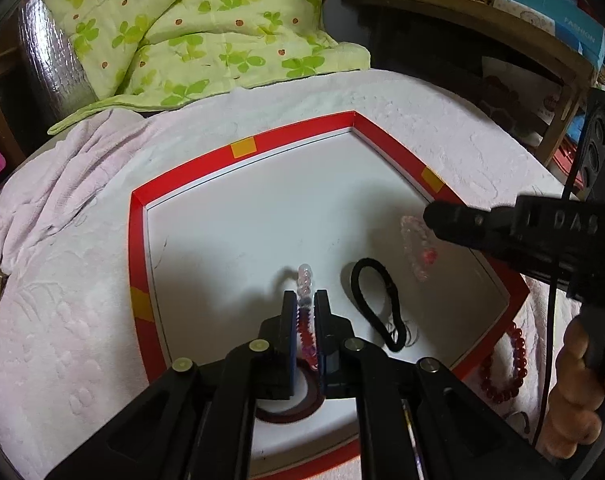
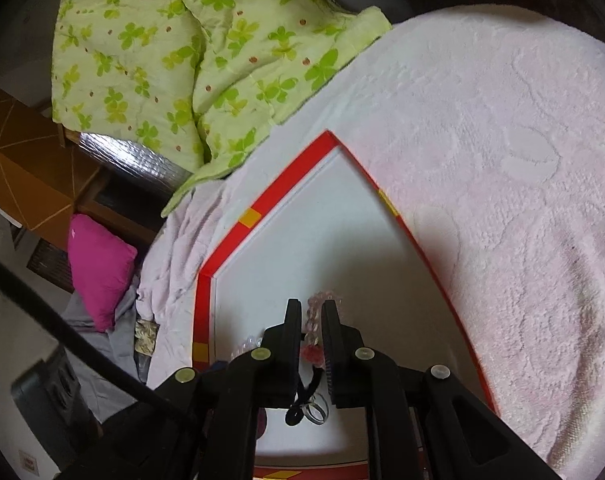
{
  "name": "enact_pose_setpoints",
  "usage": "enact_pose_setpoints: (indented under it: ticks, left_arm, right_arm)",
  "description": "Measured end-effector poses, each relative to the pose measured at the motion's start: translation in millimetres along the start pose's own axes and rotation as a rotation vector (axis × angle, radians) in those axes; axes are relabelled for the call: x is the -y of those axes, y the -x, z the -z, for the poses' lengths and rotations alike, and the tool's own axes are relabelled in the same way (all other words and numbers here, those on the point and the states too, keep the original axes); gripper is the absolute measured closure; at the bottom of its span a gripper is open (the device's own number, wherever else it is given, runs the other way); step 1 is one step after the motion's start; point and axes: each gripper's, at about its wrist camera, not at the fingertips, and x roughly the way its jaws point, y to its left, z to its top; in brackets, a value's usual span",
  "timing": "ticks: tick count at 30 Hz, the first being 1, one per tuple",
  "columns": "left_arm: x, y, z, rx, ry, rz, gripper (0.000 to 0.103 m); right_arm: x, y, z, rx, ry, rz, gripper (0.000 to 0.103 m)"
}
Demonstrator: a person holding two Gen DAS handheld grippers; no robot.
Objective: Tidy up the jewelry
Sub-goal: 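Carry both pink-and-clear bracelets into the tray and open both tools, then move the left tool toward the white bead bracelet while the right tool approaches the dark red bead bracelet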
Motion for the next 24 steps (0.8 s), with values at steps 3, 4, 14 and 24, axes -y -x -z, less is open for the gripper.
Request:
enact_pose_setpoints:
  ticks: [3,4,14,24]
  left_arm:
    - [0.6,10.8,3.8,0.027,-0.004,-0.032,0.07]
    - [1.6,17.7,7.0,0.039,-0.004,-0.04,0.068]
    - [12.1,82.3,52.1,0.116,0.023,-0.083,0.051]
    - [39.0,151.5,107.1,0.17,0.077,-0.133,0.038]
  right_arm:
    - [2.0,4.1,-0.4,-0.003,-0.023,-0.028,0.069]
    - [1.9,8.0,-0.4,0.014,-0.019,-0.018,0.069]
    - [6.6,41.8,-2.1,0.063,-0.014,-0.03,0.069]
    - [21.5,95.0,15.0,0.037,-0.019,-0.071,0.069]
